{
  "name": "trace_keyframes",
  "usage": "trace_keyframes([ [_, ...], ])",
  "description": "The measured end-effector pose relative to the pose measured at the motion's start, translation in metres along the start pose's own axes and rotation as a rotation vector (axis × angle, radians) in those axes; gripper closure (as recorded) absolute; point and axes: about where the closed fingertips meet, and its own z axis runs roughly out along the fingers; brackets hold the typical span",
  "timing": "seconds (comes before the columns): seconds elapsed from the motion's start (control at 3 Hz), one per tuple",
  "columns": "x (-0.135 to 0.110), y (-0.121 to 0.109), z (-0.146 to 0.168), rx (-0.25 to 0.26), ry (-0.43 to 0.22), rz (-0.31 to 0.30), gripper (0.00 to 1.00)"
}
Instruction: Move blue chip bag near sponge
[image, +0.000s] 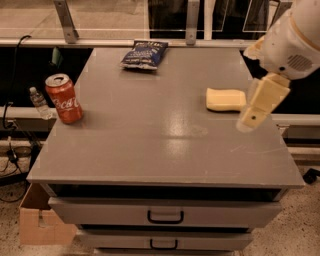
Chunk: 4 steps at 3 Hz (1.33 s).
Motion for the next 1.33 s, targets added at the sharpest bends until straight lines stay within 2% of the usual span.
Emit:
trace_keyframes([
  [0.33, -0.04, -0.039, 0.037, 0.029, -0.12, 0.022, 0.0],
  [0.67, -0.081, -0.07, 0.058, 0.06, -0.217, 0.067, 0.0],
  [1.0, -0.081, -0.07, 0.058, 0.059, -0.217, 0.067, 0.0],
  [1.33, -0.099, -0.07, 0.072, 0.039, -0.262, 0.055, 0.0],
])
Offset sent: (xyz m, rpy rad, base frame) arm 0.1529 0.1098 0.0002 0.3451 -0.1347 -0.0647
